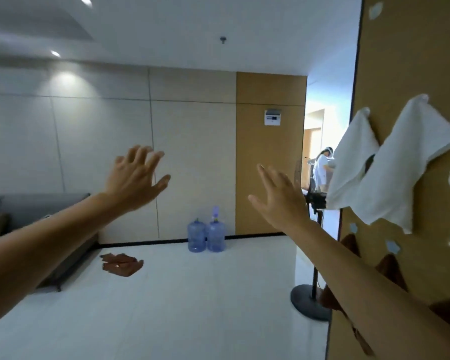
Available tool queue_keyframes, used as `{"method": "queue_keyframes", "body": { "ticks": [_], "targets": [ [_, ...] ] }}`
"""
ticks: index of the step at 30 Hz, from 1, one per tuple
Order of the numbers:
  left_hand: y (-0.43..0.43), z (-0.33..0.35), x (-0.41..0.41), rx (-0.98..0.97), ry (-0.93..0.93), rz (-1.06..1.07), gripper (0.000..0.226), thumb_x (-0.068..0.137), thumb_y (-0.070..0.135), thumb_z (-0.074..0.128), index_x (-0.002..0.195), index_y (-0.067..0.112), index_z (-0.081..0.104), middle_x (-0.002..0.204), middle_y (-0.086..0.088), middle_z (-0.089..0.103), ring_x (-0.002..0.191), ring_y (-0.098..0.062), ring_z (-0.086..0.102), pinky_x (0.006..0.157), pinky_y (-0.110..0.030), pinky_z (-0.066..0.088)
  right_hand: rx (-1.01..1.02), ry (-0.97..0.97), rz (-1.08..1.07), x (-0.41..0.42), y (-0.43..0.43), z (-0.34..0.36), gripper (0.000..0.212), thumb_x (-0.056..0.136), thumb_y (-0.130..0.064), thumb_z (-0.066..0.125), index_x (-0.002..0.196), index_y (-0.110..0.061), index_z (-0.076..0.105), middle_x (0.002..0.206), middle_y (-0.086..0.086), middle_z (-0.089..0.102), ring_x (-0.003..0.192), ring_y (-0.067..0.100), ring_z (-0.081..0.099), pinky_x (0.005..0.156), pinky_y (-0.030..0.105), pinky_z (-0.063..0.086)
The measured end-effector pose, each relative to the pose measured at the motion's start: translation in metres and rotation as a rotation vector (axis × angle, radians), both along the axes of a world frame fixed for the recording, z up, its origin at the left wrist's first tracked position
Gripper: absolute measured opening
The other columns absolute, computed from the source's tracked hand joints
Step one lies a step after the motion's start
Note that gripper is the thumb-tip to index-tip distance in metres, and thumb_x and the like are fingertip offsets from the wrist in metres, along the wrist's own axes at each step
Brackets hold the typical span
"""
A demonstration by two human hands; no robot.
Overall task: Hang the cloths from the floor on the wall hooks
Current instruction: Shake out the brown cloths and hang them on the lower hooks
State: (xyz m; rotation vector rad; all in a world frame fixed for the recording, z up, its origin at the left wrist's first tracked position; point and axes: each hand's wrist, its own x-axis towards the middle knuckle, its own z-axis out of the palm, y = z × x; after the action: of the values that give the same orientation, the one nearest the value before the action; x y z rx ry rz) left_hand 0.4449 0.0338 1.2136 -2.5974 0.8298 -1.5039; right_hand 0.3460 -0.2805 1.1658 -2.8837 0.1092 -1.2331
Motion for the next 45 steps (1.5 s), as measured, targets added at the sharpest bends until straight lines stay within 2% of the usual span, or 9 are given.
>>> {"method": "queue_keyframes", "body": {
  "ticks": [4, 10, 15, 18, 20, 22, 27, 33, 45],
  "targets": [
    [0.067, 0.041, 0.019, 0.009, -0.083, 0.113, 0.073, 0.085, 0.061, 0.028, 0.131, 0.010, 0.052, 0.128, -0.020, 0.052, 0.117, -0.041, 0.048, 0.080, -0.052, 0.049, -0.023, -0.033, 0.058, 0.055, 0.052, 0.049, 0.075, 0.096, -0.057, 0.039, 0.156, -0.028, 0.003, 0.161, 0.004, 0.014, 0.146, 0.023, 0.016, 0.117, 0.054, 0.018],
    [0.157, 0.110, 0.077, -0.014, -0.238, 0.214, 0.070, 0.085, 0.060, 0.033, 0.130, 0.010, 0.053, 0.127, -0.019, 0.054, 0.118, -0.039, 0.049, 0.081, -0.050, 0.051, -0.028, -0.153, 0.189, 0.152, 0.140, 0.119, 0.077, 0.095, -0.059, 0.038, 0.155, -0.028, 0.001, 0.161, 0.004, 0.012, 0.148, 0.023, 0.013, 0.118, 0.052, 0.012],
    [0.166, 0.163, 0.158, -0.177, -0.339, 0.159, 0.069, 0.085, 0.060, 0.033, 0.131, 0.013, 0.053, 0.128, -0.015, 0.053, 0.122, -0.036, 0.046, 0.086, -0.050, 0.049, -0.038, -0.264, 0.219, 0.229, 0.184, 0.155, 0.078, 0.094, -0.062, 0.035, 0.155, -0.029, 0.000, 0.159, 0.000, 0.016, 0.147, 0.019, 0.015, 0.118, 0.051, 0.016],
    [0.151, 0.200, 0.214, -0.286, -0.353, 0.105, 0.070, 0.086, 0.062, 0.030, 0.137, 0.016, 0.047, 0.135, -0.012, 0.048, 0.128, -0.033, 0.040, 0.093, -0.047, 0.043, -0.014, -0.333, 0.223, 0.283, 0.201, 0.174, 0.082, 0.086, -0.070, 0.022, 0.155, -0.030, 0.003, 0.157, 0.000, 0.022, 0.145, 0.018, 0.020, 0.116, 0.052, 0.022],
    [0.139, 0.206, 0.253, -0.314, -0.343, 0.097, 0.072, 0.086, 0.062, 0.027, 0.140, 0.017, 0.043, 0.138, -0.011, 0.045, 0.131, -0.032, 0.037, 0.096, -0.046, 0.041, -0.007, -0.323, 0.212, 0.320, 0.208, 0.179, 0.080, 0.089, -0.068, 0.028, 0.155, -0.031, 0.002, 0.158, 0.000, 0.020, 0.146, 0.018, 0.019, 0.116, 0.052, 0.021],
    [0.127, 0.199, 0.293, -0.282, -0.342, 0.103, 0.074, 0.087, 0.063, 0.022, 0.141, 0.016, 0.040, 0.140, -0.012, 0.042, 0.133, -0.032, 0.035, 0.098, -0.046, 0.039, 0.012, -0.316, 0.219, 0.356, 0.210, 0.176, 0.079, 0.093, -0.061, 0.038, 0.155, -0.029, 0.002, 0.158, 0.001, 0.020, 0.146, 0.019, 0.018, 0.116, 0.053, 0.022],
    [0.115, 0.144, 0.390, -0.125, -0.204, 0.227, 0.081, 0.084, 0.064, 0.009, 0.146, 0.019, 0.033, 0.146, -0.009, 0.037, 0.139, -0.031, 0.028, 0.102, -0.045, 0.035, 0.038, -0.237, 0.211, 0.449, 0.217, 0.143, 0.080, 0.094, -0.060, 0.040, 0.155, -0.029, -0.002, 0.159, 0.005, 0.016, 0.147, 0.022, 0.016, 0.117, 0.053, 0.019],
    [0.118, 0.080, 0.515, -0.045, -0.102, 0.321, 0.069, 0.093, 0.060, 0.028, 0.149, 0.020, 0.024, 0.152, -0.008, 0.028, 0.142, -0.030, 0.020, 0.106, -0.046, 0.031, 0.010, -0.182, 0.208, 0.579, 0.224, 0.091, 0.081, 0.093, -0.060, 0.039, 0.155, -0.027, -0.001, 0.159, 0.008, 0.016, 0.147, 0.025, 0.015, 0.115, 0.053, 0.021],
    [0.137, 0.005, 0.766, 0.037, 0.011, 0.485, 0.069, 0.094, 0.061, 0.027, 0.149, 0.019, 0.021, 0.153, -0.009, 0.023, 0.143, -0.031, 0.018, 0.107, -0.049, 0.031, 0.053, -0.025, 0.381, 0.887, 0.250, 0.021, 0.079, 0.094, -0.057, 0.042, 0.155, -0.030, 0.001, 0.162, 0.005, 0.010, 0.149, 0.024, 0.010, 0.116, 0.057, 0.012]
  ]
}}
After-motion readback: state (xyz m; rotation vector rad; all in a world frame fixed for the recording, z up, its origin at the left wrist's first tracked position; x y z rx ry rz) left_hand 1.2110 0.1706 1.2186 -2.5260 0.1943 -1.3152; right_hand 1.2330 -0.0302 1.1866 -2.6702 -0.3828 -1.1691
